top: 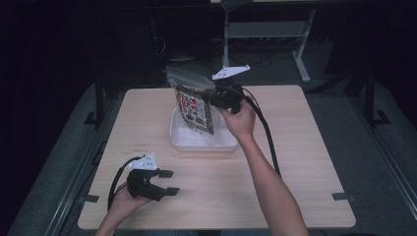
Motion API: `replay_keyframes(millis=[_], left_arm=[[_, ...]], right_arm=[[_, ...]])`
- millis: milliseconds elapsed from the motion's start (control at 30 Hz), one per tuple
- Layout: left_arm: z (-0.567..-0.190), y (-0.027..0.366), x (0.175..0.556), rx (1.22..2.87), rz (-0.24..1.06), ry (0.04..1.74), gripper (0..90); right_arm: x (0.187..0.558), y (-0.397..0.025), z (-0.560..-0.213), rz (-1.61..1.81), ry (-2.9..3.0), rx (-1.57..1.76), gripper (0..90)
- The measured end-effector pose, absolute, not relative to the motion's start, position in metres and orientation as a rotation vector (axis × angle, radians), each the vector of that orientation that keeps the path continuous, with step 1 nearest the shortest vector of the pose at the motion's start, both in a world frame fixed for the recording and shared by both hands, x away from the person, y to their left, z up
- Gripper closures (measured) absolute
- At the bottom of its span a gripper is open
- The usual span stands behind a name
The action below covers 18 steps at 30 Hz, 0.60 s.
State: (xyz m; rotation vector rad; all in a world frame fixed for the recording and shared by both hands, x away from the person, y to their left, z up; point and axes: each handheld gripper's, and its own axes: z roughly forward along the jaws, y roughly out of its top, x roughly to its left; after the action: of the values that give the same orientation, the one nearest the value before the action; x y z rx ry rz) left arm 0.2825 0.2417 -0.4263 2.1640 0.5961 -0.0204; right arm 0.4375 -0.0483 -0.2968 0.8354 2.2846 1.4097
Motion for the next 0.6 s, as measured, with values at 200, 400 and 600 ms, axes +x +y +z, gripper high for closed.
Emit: replay_keyframes(millis=[200,400,600], left_arm=[[-0.425,0.244,0.283,2.143,-0.03,0.596,29.5],[-0.426,0.243,0.285,2.135,-0.043,0.601,29.4],[-0.426,0.242,0.285,2.144,-0.039,0.601,29.4]], right_arm=[[0.436,-0.058,-0.305,1.412,2.307,0.82,78.0],[0.437,-0.066,-0.307,1.421,2.356,0.763,77.8],[0.44,-0.069,-0.308,1.35,2.363,0.764,77.4]])
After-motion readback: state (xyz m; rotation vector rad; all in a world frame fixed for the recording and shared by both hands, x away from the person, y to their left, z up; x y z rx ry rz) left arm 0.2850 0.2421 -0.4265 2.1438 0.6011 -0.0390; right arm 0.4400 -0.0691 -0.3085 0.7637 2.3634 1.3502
